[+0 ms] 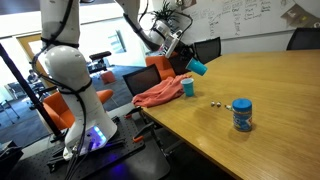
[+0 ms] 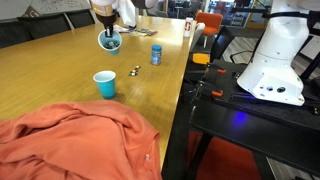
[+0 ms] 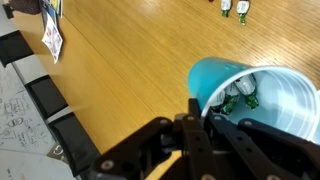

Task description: Pour the candy out of the blue cup on the right and into the blue cup on the left

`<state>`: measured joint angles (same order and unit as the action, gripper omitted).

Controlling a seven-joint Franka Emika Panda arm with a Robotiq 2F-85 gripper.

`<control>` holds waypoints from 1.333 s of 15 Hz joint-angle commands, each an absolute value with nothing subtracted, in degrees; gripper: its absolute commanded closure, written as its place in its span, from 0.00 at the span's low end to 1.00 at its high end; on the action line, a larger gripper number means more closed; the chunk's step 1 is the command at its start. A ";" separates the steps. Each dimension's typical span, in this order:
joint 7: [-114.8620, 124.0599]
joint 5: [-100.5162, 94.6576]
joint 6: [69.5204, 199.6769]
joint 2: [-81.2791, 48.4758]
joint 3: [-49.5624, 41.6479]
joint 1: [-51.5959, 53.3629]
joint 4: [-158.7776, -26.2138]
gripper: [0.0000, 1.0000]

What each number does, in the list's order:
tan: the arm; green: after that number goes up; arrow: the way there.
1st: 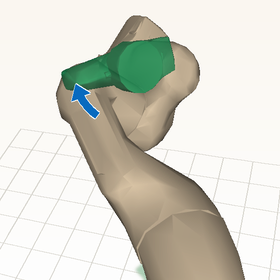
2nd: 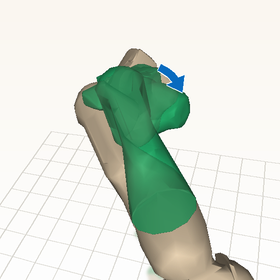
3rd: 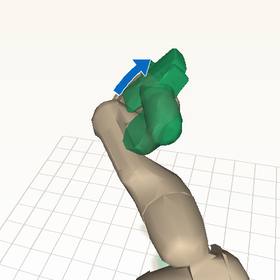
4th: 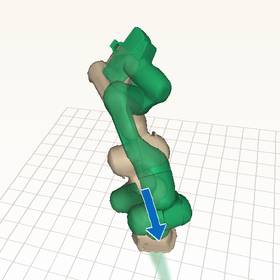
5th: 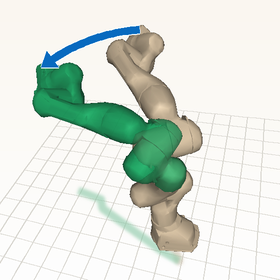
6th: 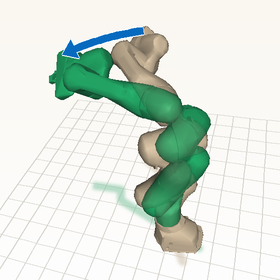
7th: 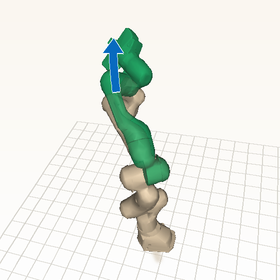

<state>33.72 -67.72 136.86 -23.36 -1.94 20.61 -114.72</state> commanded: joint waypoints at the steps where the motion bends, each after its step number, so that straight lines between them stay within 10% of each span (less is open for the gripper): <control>1: 34.29 -68.88 135.79 -23.78 1.59 17.85 -114.49 0.96; 20: 44.35 -73.35 102.46 -36.38 7.07 25.95 -101.37 0.99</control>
<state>42.75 -70.83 109.21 -32.51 6.59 24.50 -105.62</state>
